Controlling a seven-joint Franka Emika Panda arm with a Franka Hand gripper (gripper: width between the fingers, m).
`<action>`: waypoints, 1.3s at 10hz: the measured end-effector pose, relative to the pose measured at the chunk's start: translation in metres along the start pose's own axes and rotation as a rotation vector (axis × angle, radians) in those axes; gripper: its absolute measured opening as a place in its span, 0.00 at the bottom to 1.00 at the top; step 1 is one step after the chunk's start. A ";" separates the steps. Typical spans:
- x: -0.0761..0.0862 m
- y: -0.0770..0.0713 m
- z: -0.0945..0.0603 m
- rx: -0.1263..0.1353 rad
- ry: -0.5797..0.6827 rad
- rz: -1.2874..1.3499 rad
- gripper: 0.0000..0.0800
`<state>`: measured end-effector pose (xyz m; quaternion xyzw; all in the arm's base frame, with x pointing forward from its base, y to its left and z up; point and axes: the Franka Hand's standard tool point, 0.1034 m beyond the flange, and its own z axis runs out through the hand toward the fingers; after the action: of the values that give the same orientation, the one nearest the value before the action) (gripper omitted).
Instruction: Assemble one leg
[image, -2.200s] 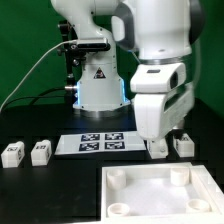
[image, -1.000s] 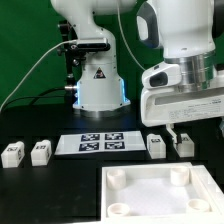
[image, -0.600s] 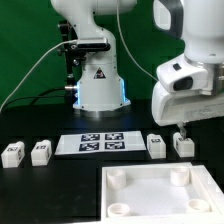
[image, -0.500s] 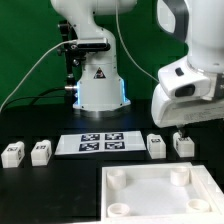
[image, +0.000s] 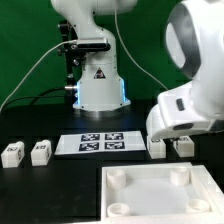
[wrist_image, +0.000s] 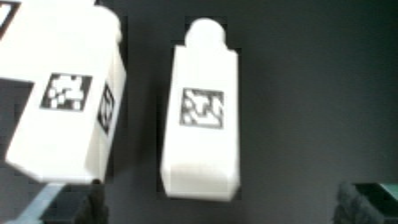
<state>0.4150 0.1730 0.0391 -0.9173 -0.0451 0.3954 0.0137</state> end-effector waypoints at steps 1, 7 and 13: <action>-0.004 0.001 0.012 -0.004 -0.012 0.003 0.81; 0.001 -0.001 0.024 -0.002 -0.007 0.028 0.81; 0.002 -0.001 0.043 -0.007 -0.045 0.048 0.81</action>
Offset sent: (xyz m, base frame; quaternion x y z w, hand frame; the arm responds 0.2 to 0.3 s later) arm 0.0018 0.0115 -0.0127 0.0292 0.0363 0.0624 0.9970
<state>0.3852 0.1740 0.0087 -0.9091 -0.0249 0.4157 -0.0001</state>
